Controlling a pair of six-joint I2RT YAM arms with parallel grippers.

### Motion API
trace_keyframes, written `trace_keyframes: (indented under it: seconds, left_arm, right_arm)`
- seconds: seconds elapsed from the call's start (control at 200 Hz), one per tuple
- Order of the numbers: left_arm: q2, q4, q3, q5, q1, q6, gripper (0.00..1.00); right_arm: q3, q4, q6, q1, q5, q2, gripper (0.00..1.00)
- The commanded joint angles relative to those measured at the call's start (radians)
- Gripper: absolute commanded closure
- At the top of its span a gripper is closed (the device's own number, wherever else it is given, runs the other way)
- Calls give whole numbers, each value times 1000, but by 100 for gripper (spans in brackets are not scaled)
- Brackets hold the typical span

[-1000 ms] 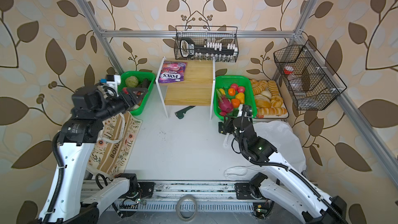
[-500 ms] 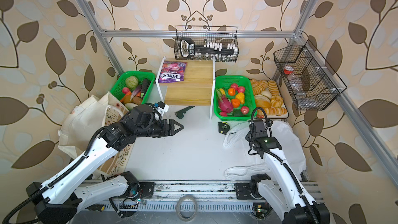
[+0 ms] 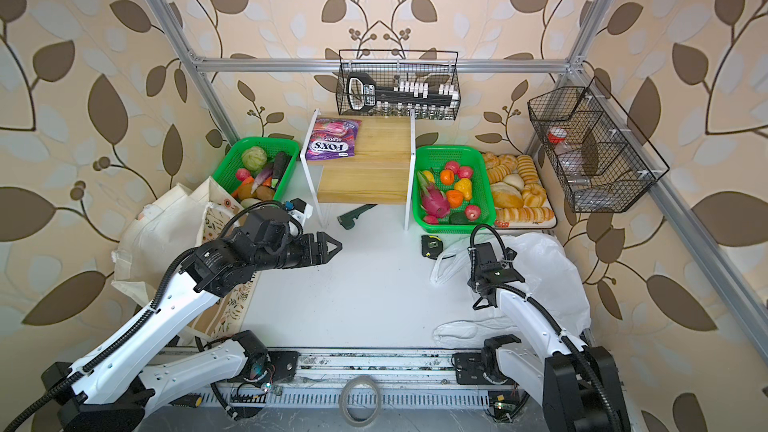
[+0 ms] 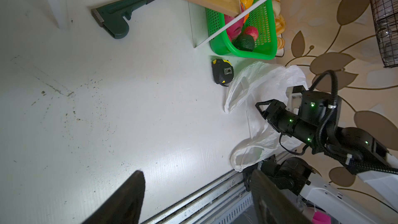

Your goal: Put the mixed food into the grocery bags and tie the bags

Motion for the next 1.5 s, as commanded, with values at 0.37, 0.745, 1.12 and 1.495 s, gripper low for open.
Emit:
trace_keyframes:
  seconds: [0.37, 0.745, 1.12, 1.495]
  left_arm:
    - [-73, -75, 5, -116, -5, 29, 19]
    - [-108, -71, -22, -159, -5, 27, 17]
    - [-110, -52, -31, -130, -4, 16, 18]
    - [-188, -3, -72, -59, -4, 8, 21]
  right_arm:
    - [-18, 71, -59, 60, -22, 77, 88]
    - [52, -49, 72, 343, -118, -152, 100]
    - [339, 175, 197, 656, -518, -21, 100]
    - [449, 276, 121, 618, -699, 35, 100]
